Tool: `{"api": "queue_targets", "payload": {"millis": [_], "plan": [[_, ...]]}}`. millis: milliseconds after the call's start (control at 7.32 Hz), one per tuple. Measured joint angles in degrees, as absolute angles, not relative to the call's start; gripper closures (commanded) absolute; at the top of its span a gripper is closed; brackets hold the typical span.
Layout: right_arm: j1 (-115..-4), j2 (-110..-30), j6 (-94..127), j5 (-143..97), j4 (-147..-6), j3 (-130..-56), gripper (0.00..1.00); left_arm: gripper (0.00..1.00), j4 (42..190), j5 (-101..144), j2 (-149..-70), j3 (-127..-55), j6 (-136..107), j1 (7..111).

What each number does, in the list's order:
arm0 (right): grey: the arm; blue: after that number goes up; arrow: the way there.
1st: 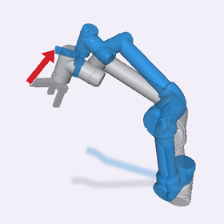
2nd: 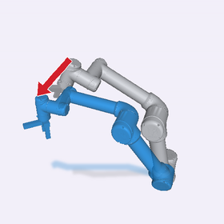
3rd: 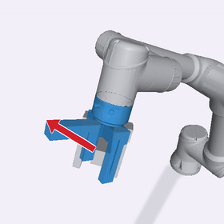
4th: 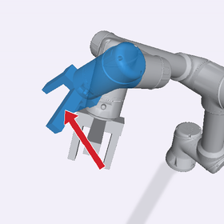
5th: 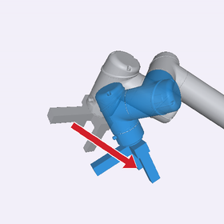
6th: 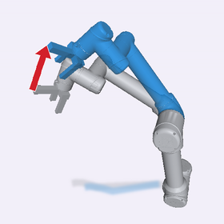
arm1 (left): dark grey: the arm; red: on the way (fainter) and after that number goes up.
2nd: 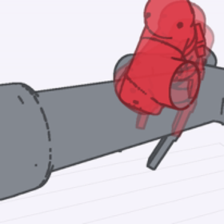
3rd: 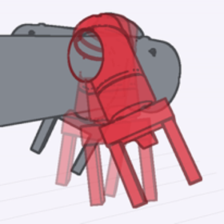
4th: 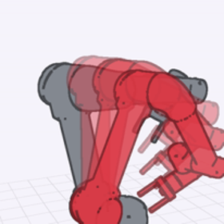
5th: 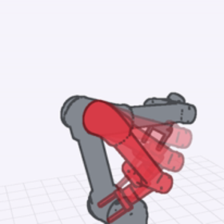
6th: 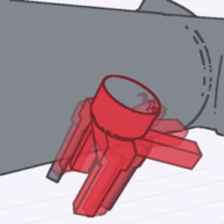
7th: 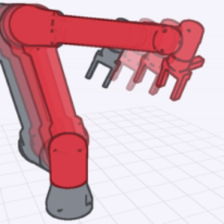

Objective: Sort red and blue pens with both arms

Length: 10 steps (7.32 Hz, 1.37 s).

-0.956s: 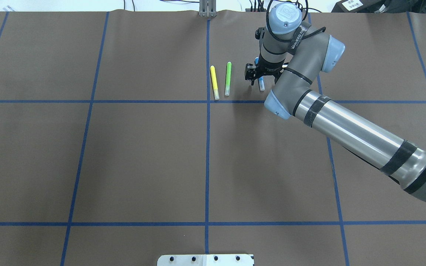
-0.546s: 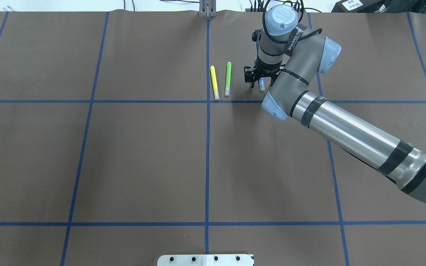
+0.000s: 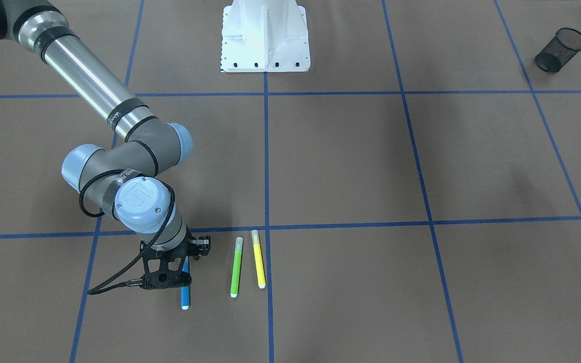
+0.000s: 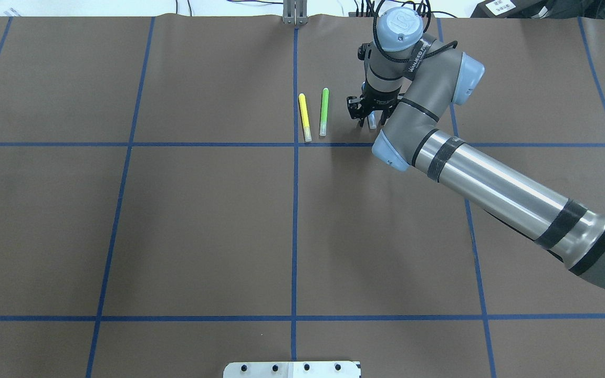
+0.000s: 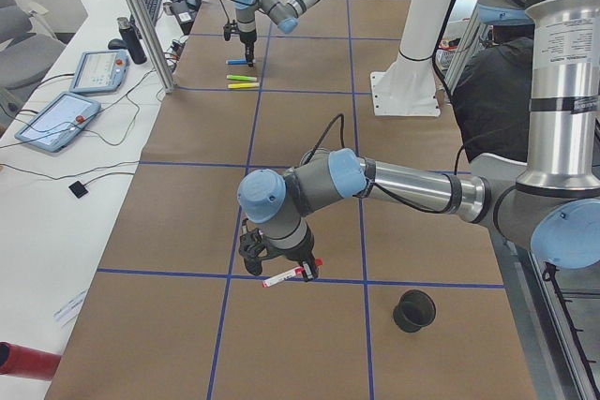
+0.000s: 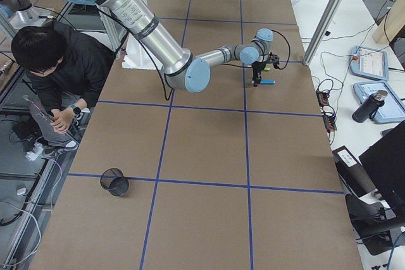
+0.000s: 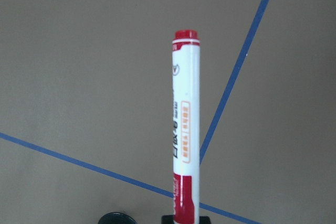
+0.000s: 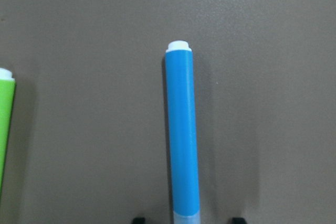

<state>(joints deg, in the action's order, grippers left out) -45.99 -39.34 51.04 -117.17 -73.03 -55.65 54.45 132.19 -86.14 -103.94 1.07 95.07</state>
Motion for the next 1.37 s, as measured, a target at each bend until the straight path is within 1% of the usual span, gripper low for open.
{"api": "queue_targets", "payload": {"millis": [137,273,410,956,1093,1366], "plan": [[-46.01,-39.26,51.05,-117.15,-73.04,-55.62,0.64,1.0,53.12,132.21,-85.94,-104.24,1.08,95.34],[-46.03,-39.23,51.06,-117.16,-73.04,-55.61,0.98,1.0,51.91,132.24,-85.43,-104.92,1.11,95.91],[-46.08,-39.2,51.09,-117.17,-73.03,-55.6,1.0,1.0,51.33,132.26,-84.48,-105.82,1.13,96.48],[-47.89,-39.49,48.41,-118.39,-73.17,-55.86,1.0,1.0,48.88,132.41,-82.89,-107.32,1.07,97.08],[-49.5,-39.49,47.64,-119.67,-73.31,-56.01,1.0,1.0,48.07,132.44,-81.65,-107.61,0.95,97.2],[-52.75,-39.72,46.2,-121.91,-73.58,-56.21,1.0,1.0,45.42,132.63,-76.38,-109.99,0.76,98.1]]}}
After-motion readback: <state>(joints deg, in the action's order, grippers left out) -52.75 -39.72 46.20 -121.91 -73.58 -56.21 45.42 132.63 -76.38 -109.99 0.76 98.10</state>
